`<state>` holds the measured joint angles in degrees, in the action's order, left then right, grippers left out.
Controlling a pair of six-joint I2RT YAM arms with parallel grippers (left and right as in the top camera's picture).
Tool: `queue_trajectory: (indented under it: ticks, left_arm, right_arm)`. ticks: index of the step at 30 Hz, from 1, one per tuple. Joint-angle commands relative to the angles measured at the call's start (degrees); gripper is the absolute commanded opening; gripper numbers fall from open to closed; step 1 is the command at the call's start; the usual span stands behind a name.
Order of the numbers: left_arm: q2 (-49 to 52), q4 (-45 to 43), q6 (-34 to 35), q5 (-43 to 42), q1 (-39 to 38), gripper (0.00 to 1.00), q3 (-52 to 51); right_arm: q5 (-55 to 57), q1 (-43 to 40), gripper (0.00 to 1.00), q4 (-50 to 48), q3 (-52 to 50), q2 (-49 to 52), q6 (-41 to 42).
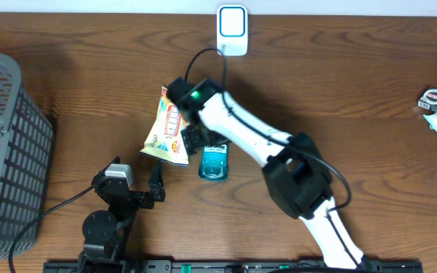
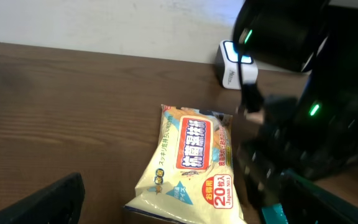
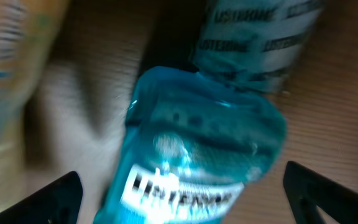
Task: Scan the item barcode
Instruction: 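Grasp the Listerine bottle with the right gripper and lift it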
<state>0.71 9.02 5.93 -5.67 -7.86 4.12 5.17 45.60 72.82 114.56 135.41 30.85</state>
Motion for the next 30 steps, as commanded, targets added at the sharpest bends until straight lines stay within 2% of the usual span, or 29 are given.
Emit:
queue_trajectory:
  ticks: [1,5,7,9,10,13,17,22,27,30]
  left_arm:
    - [-0.09,1.46,-0.57,-0.33,0.24,0.98,-0.90]
    - [-0.09,1.46,-0.57,-0.33,0.24,0.98,-0.90]
    - [-0.09,1.46,-0.57,-0.33,0.24,0.98,-0.90]
    - [-0.09,1.46,-0.57,-0.33,0.24,0.98,-0.90]
    - [-0.09,1.46,-0.57,-0.33,0.24,0.98,-0.90]
    - [-0.09,1.46,-0.55,-0.33,0.24,0.98,-0.90]
    - [-0.09,1.46,-0.57,-0.33,0.24,0.98,-0.90]
    - [-0.09,1.46,-0.55,-0.33,0.24,0.98,-0.90]
    - [-0.09,1.46,-0.55,-0.33,0.24,0.98,-0.90]
    - [-0.09,1.46,-0.55,-0.33,0.24,0.98,-0.90]
  right_arm:
    - [9.62,1.64,0.90,1.97,-0.15,3.85,7.28]
    - [10.99,2.51,0.80,4.17,-0.15,6.54,9.84]
    - [10.93,2.67,0.72,4.66,-0.15,7.89,9.81]
    - [9.42,2.67,0.58,5.05,-0.15,9.16,9.53]
    - [7.93,2.56,0.45,5.22,-0.17,9.73,8.57]
    - [5.07,2.25,0.25,5.22,-0.28,10.45,6.64]
    - [3.10,1.86,0.23,5.20,-0.26,10.43,3.13]
    - [-1.53,0.15,0.10,5.31,-0.26,10.43,-8.48]
    - [-9.29,-3.45,0.11,5.01,-0.24,10.40,-27.82]
    - [-9.81,-6.10,0.15,5.42,-0.24,10.36,-35.30]
